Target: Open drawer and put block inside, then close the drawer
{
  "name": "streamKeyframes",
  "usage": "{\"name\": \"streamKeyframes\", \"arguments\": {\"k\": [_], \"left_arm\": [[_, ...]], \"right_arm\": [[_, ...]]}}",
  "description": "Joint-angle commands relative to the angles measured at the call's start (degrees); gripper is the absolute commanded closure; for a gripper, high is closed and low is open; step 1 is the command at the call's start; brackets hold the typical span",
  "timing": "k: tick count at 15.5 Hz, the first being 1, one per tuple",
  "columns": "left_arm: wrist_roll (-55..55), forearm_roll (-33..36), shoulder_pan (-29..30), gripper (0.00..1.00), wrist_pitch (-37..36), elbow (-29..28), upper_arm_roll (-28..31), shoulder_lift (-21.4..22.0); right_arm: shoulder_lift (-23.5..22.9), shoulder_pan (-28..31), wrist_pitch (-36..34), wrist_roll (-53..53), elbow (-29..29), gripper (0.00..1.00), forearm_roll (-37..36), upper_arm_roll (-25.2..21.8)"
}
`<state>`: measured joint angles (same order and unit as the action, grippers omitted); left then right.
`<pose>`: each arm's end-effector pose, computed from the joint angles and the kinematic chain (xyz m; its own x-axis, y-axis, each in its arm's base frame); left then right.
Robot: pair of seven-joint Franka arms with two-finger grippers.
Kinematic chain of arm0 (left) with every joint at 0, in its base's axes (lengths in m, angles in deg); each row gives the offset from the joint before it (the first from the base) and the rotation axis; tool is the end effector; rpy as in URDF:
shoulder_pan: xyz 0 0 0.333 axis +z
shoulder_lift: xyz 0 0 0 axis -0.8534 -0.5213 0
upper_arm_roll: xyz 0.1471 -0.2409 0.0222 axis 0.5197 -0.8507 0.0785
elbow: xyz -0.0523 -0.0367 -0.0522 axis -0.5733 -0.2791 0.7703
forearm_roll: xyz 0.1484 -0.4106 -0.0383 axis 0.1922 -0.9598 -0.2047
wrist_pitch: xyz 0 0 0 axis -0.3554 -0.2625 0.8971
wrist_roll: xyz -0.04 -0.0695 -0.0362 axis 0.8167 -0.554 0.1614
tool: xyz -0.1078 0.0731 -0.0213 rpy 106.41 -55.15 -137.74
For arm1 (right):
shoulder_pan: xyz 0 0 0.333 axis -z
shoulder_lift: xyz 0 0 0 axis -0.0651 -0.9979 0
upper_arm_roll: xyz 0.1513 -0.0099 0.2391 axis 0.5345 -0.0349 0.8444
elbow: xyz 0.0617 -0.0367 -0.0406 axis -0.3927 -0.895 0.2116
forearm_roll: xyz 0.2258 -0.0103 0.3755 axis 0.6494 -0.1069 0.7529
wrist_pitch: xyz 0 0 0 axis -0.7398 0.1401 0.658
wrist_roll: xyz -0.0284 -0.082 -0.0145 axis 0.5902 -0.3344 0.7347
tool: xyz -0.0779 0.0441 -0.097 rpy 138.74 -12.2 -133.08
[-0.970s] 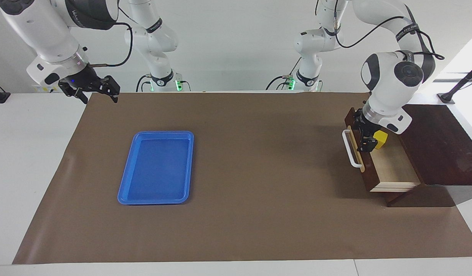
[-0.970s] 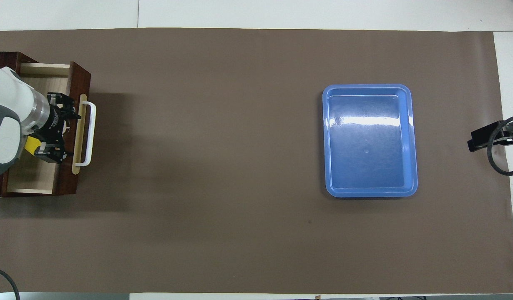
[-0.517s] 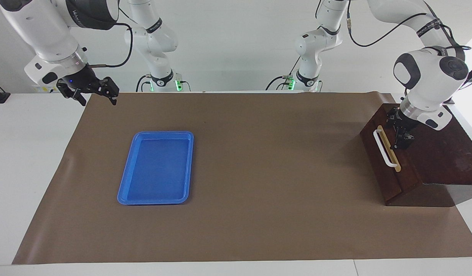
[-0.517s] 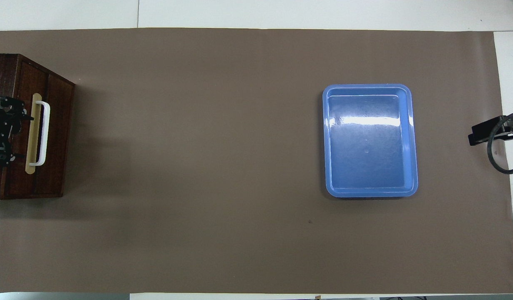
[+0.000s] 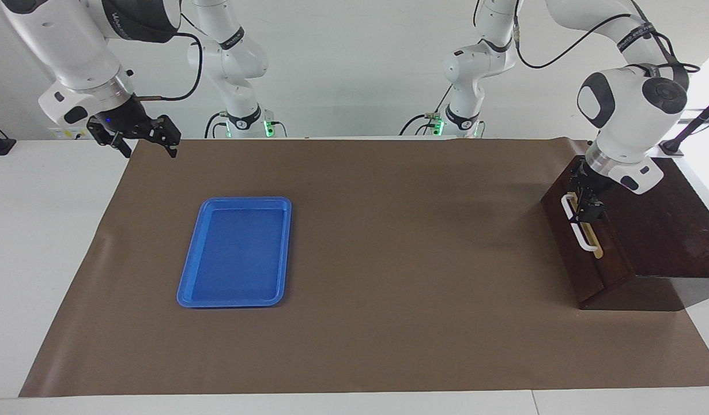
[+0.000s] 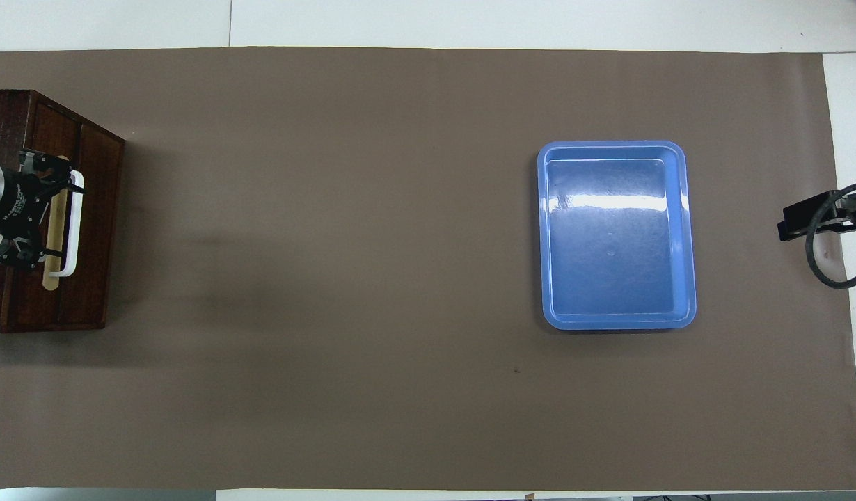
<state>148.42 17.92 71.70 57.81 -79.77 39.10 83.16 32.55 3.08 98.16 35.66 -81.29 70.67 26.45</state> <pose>0.6140 0.0242 0.4256 0.3727 0.9272 0.0377 0.9278 -0.3715 -0.0352 0.5854 -0.0410 0.5547 0.9945 -0.0054 -0.1042 -0.0031 -0.9998 0.0220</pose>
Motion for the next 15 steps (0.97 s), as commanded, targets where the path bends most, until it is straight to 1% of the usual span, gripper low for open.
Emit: {"name": "streamKeyframes", "arguments": {"k": [1,3,4,5,7,8,9,10,11,12,13,15], "left_arm": [[-11.4,-3.2,-2.2,0.0,-9.3,2.1,0.2,4.8],[-21.1,-3.1,-6.0,0.0,-13.7,3.1,0.9,6.2],[-27.5,-3.1,-7.2,0.0,-14.5,2.8,1.1,6.4],[-33.9,-3.1,-7.0,0.0,-15.1,2.7,1.2,6.6],[-39.7,-3.2,-7.8,0.0,-16.8,3.1,1.5,6.4],[-41.7,-3.1,-10.1,0.0,-17.5,3.3,1.9,6.2],[-43.4,-3.2,-13.2,0.0,-17.5,3.9,4.3,5.9],[-44.9,-3.3,-15.8,0.0,-18.2,4.7,6.8,4.6],[-46.9,-3.7,-16.2,0.0,-19.7,6.3,7.3,3.1],[-50.1,-4.5,-15.0,0.0,-21.1,8.4,6.8,2.3],[-53.3,-5.3,-12.4,0.0,-21.8,10.0,5.4,1.3],[-55.7,-5.3,-11.3,0.0,-23.0,10.9,3.5,1.5]], "right_arm": [[0.2,0.0,-0.2,-0.9,0.2,0.0,-1.5,0.6],[0.2,0.0,-0.1,-0.9,0.2,0.0,-1.4,0.6],[0.2,0.0,0.3,-0.8,0.2,0.0,-1.4,0.6],[0.2,0.0,0.5,-0.7,0.2,0.0,-1.4,0.6],[0.3,0.0,0.5,-0.8,0.0,0.0,-1.4,0.6],[0.4,0.0,0.4,-0.8,-0.1,0.0,-1.4,0.6],[0.4,0.0,0.4,-0.7,-0.1,0.0,-1.4,0.6],[0.4,0.0,0.4,-0.7,-0.1,0.0,-1.4,0.6],[0.4,0.0,0.4,-0.7,-0.1,0.0,-1.4,0.6],[0.4,0.0,0.4,-0.7,-0.1,0.0,-1.3,0.6],[0.4,0.0,0.4,-0.7,-0.1,0.0,-1.3,0.6],[0.4,0.0,0.4,-0.7,-0.1,0.0,-1.3,0.6]]}}
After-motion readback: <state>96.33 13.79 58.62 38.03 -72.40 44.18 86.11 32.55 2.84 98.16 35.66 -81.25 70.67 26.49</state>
